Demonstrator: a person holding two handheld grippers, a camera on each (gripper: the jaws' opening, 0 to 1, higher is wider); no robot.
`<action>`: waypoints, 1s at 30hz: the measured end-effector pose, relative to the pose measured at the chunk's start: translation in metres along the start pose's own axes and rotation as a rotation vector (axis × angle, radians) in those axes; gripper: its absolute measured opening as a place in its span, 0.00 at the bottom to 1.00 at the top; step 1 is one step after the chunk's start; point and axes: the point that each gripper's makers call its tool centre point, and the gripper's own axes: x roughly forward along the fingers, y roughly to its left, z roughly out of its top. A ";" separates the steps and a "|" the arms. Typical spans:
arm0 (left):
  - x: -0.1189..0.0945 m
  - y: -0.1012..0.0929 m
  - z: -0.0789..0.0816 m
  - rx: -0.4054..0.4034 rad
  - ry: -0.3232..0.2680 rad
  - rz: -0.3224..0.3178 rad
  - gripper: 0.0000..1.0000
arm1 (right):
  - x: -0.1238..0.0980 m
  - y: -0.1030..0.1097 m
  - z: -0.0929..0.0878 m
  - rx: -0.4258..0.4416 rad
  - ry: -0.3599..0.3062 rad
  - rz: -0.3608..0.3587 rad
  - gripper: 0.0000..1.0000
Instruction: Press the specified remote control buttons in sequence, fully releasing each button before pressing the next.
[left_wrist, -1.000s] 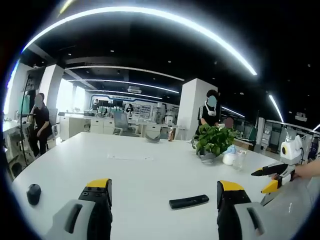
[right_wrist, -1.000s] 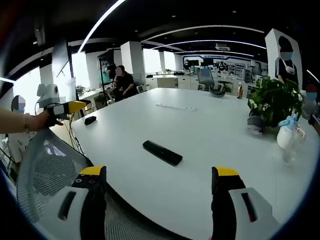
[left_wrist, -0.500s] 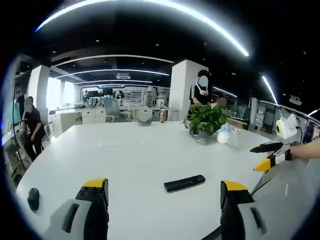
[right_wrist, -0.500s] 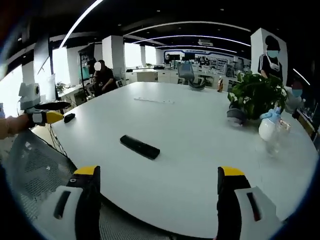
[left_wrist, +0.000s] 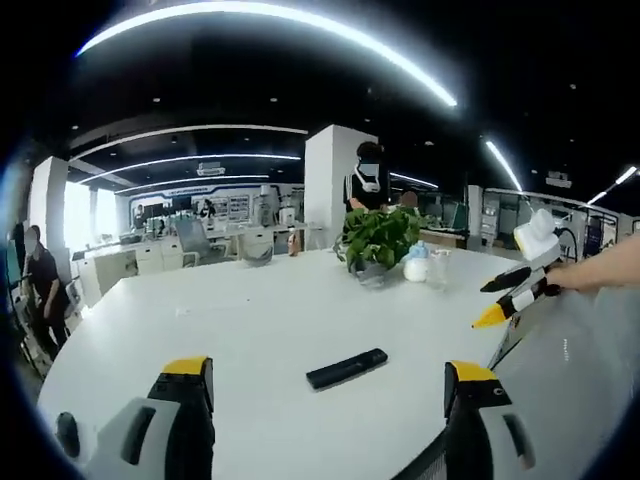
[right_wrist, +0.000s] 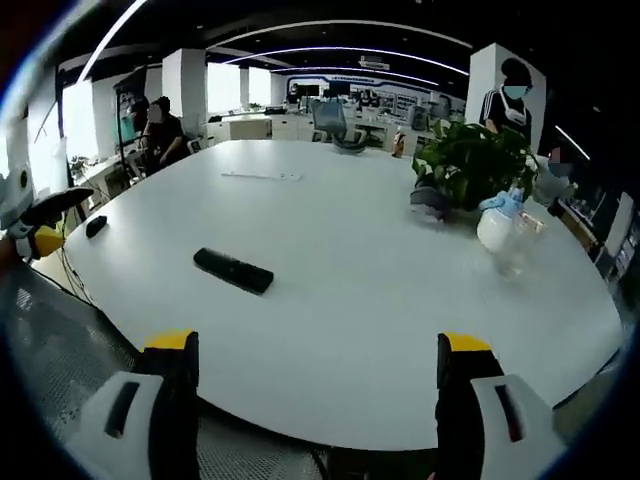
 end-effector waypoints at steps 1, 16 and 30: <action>-0.001 0.000 0.001 0.009 -0.006 0.000 1.00 | 0.001 -0.002 -0.002 -0.001 0.005 -0.002 1.00; -0.004 0.008 0.015 -0.067 -0.091 0.012 1.00 | 0.013 -0.011 -0.016 -0.109 0.108 -0.005 1.00; -0.016 0.034 0.056 -0.315 -0.335 0.074 0.99 | 0.006 0.017 0.011 -0.231 -0.035 0.095 1.00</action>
